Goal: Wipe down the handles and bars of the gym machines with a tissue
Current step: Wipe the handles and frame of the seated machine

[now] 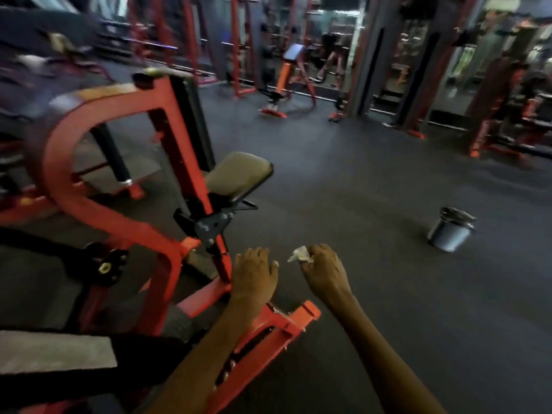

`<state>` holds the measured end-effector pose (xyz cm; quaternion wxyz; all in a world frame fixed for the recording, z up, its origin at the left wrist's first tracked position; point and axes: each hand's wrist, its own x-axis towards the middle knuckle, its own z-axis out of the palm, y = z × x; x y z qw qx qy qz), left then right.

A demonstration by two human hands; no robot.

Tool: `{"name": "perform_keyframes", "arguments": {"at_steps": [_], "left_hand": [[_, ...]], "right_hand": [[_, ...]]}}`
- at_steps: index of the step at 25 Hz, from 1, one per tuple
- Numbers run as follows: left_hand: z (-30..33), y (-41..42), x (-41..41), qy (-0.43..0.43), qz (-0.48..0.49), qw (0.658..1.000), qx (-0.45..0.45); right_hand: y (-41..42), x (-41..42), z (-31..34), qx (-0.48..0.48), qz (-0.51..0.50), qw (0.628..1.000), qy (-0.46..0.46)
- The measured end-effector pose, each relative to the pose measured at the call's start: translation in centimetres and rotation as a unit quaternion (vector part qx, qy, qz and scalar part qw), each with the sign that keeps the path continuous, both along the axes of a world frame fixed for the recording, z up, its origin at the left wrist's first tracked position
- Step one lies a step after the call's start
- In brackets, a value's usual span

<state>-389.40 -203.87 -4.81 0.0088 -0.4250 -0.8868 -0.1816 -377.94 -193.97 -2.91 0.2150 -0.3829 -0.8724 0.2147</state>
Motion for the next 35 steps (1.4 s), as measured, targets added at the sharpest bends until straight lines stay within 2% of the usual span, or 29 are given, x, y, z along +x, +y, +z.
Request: {"name": "perform_keyframes", "arguments": {"at_steps": [4, 7, 9, 11, 14, 16, 18, 22, 26, 28, 30, 31, 33, 35], "left_hand": [[0.2, 2.2, -6.8, 0.020, 0.115, 0.991, 0.067], [0.7, 1.8, -12.2, 0.053, 0.214, 0.959, 0.176], [2.3, 0.8, -15.8, 0.072, 0.261, 0.940, 0.209], [4.0, -0.9, -19.8, 0.131, 0.294, 0.921, 0.219], [6.8, -4.4, -26.4, 0.190, 0.335, 0.900, 0.206], [9.1, -6.5, -30.7, 0.207, 0.353, 0.893, 0.188], [11.2, -8.2, -35.2, 0.229, 0.350, 0.893, 0.167], [12.2, -10.5, -41.9, 0.273, 0.258, 0.913, 0.162], [10.5, -10.8, -43.7, 0.316, 0.220, 0.898, 0.214], [9.8, -10.8, -44.1, 0.350, 0.217, 0.885, 0.216], [9.5, -10.7, -44.3, 0.395, 0.218, 0.869, 0.203], [9.3, -10.7, -44.3, 0.414, 0.219, 0.861, 0.196], [9.1, -10.7, -44.4, 0.442, 0.220, 0.850, 0.183], [9.1, -10.7, -44.5, 0.445, 0.218, 0.849, 0.184]], "right_hand": [[5.6, -9.3, 1.8, -0.008, 0.137, 0.990, 0.036], [6.1, -16.8, 2.3, -0.054, 0.216, 0.968, 0.113], [5.1, -21.2, 2.1, -0.098, 0.258, 0.946, 0.170], [3.9, -24.7, 2.3, -0.136, 0.285, 0.929, 0.191], [2.4, -28.6, 1.9, -0.235, 0.285, 0.916, 0.156], [1.6, -31.2, 1.4, -0.296, 0.281, 0.902, 0.143], [0.9, -34.3, 1.2, -0.318, 0.271, 0.898, 0.138], [-0.3, -40.4, 2.0, -0.251, 0.277, 0.911, 0.176], [-4.4, -47.6, 5.8, -0.195, 0.252, 0.880, 0.352], [-6.9, -50.7, 6.7, -0.128, 0.273, 0.868, 0.395], [-7.9, -53.3, 4.4, -0.048, 0.313, 0.864, 0.392], [-7.8, -53.8, 2.8, -0.055, 0.323, 0.869, 0.370], [-7.0, -53.7, -0.9, -0.007, 0.321, 0.904, 0.283], [-6.3, -52.4, -3.5, 0.019, 0.369, 0.886, 0.279]]}}
